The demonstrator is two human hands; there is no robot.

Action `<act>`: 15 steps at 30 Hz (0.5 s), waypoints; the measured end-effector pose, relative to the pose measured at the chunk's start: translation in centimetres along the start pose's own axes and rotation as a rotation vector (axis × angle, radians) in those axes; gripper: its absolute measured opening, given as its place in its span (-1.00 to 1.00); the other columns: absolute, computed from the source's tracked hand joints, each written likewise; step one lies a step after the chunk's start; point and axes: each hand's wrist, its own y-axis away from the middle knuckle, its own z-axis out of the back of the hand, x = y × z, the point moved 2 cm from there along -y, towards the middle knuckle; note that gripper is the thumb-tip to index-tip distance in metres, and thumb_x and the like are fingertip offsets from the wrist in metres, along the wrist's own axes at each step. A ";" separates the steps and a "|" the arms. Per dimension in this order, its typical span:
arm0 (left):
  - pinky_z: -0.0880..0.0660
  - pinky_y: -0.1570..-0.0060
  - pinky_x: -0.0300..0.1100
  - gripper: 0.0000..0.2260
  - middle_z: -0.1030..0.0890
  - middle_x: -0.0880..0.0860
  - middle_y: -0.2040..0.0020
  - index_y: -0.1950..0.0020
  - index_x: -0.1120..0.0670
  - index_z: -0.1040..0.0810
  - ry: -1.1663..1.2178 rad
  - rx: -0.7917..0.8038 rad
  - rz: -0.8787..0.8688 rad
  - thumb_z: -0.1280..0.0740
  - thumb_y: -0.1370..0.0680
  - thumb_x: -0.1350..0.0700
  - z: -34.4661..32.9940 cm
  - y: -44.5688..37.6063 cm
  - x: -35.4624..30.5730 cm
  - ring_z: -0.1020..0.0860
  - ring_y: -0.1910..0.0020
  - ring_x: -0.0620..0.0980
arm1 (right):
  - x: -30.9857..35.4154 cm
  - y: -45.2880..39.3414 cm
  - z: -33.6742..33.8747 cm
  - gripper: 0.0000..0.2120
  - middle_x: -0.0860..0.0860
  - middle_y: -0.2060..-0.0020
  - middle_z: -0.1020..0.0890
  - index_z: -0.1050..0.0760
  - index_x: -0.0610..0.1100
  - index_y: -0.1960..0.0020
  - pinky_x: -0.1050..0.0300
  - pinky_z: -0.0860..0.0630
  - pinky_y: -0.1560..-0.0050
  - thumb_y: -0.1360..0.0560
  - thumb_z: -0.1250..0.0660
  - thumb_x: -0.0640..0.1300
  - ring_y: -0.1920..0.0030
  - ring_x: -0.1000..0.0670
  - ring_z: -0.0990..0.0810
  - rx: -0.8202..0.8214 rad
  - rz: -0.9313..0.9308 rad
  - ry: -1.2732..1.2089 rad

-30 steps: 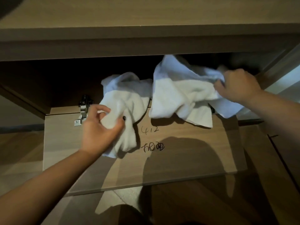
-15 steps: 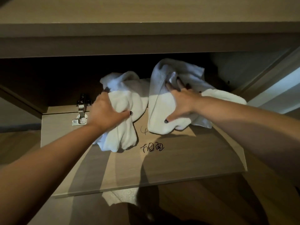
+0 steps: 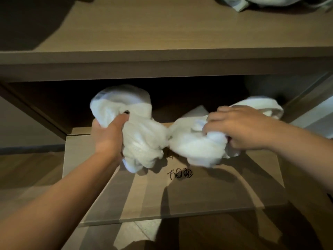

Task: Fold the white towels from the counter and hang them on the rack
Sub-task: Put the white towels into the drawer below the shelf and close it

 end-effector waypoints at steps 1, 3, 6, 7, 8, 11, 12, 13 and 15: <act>-0.63 0.09 0.00 -0.70 -0.67 -0.02 0.06 -0.04 -0.09 -0.51 0.011 0.020 0.001 -0.52 -0.39 0.03 -0.4 0.3 -0.4 -0.68 0.10 -0.01 | 1.2 0.2 0.1 -0.52 0.07 -0.02 -0.55 -0.50 0.08 -0.15 0.00 -0.49 0.18 -0.25 -0.39 -0.19 0.02 -0.07 -0.50 -0.133 0.092 0.037; -0.63 0.01 0.07 -0.65 -0.68 0.01 0.04 -0.11 -0.03 -0.52 -0.019 0.082 -0.003 -0.53 -0.38 0.04 -1.2 1.0 -1.1 -0.68 0.09 0.00 | 3.0 0.5 0.0 -0.67 -0.09 0.01 -0.62 -0.57 -0.08 -0.12 -0.08 -0.51 0.22 -0.38 -0.27 -0.26 0.09 -0.21 -0.58 -0.419 0.236 0.090; -0.63 -0.01 0.12 -0.63 -0.70 0.01 0.03 -0.13 -0.03 -0.55 -0.130 0.273 -0.060 -0.54 -0.37 0.09 -2.0 2.9 -1.8 -0.69 0.08 0.01 | 3.6 0.9 1.0 -0.68 -0.21 -0.04 -0.65 -0.56 -0.18 -0.27 -0.15 -0.55 0.16 -0.53 -0.32 -0.32 0.04 -0.25 -0.64 -0.726 0.311 0.088; -0.63 0.00 0.10 -0.62 -0.70 -0.01 0.04 -0.12 -0.05 -0.55 -0.173 0.346 -0.078 -0.55 -0.35 0.10 -2.2 3.7 -2.0 -0.69 0.09 -0.01 | 3.3 1.1 1.4 -0.65 -0.24 -0.05 -0.64 -0.52 -0.21 -0.30 -0.16 -0.56 0.12 -0.52 -0.37 -0.30 0.00 -0.24 -0.64 -0.791 0.316 0.027; -0.63 0.01 0.09 -0.61 -0.71 -0.03 0.05 -0.10 -0.06 -0.56 -0.209 0.420 -0.094 -0.55 -0.31 0.09 -2.4 4.5 -2.1 -0.69 0.09 -0.03 | 3.1 1.2 1.9 -0.60 -0.25 -0.06 -0.63 -0.48 -0.23 -0.32 -0.18 -0.55 0.05 -0.50 -0.41 -0.27 -0.04 -0.22 -0.63 -0.842 0.293 -0.050; -0.62 0.00 0.05 -0.60 -0.71 -0.01 0.02 -0.11 -0.02 -0.58 -0.188 0.591 -0.090 -0.50 -0.29 0.13 -3.2 6.6 -2.3 -0.69 0.03 0.01 | 2.6 0.6 1.9 -0.46 -0.11 -0.15 -0.57 -0.42 -0.14 -0.29 -0.17 -0.48 -0.14 -0.39 -0.51 -0.07 -0.17 -0.14 -0.54 -0.967 -0.100 -0.458; -0.63 0.02 0.04 -0.63 -0.71 0.03 0.01 -0.11 0.02 -0.58 -0.104 0.612 -0.055 -0.49 -0.32 0.18 -3.4 7.1 -2.3 -0.69 0.02 0.05 | 2.9 0.1 1.8 -0.47 -0.03 -0.15 -0.56 -0.43 -0.04 -0.26 -0.12 -0.48 -0.16 -0.35 -0.51 0.00 -0.18 -0.07 -0.54 -0.957 -0.274 -0.710; -0.62 0.07 0.01 -0.67 -0.71 0.07 0.03 -0.10 0.07 -0.59 -0.008 0.613 -0.013 -0.49 -0.37 0.24 -3.6 7.4 -2.2 -0.69 0.05 0.08 | 3.5 -0.6 2.0 -0.52 0.04 -0.12 -0.58 -0.44 0.05 -0.21 -0.01 -0.50 -0.13 -0.33 -0.50 0.03 -0.15 0.02 -0.57 -0.893 -0.396 -1.019; -0.63 0.21 -0.07 -0.73 -0.71 0.10 0.09 -0.10 0.13 -0.59 0.089 0.558 0.025 -0.45 -0.43 0.31 -3.8 7.7 -2.0 -0.69 0.12 0.07 | 4.4 -1.6 2.5 -0.70 0.15 0.08 -0.70 -0.55 0.07 -0.08 0.23 -0.54 0.05 -0.35 -0.43 -0.01 0.03 0.19 -0.66 -0.685 -0.382 -1.724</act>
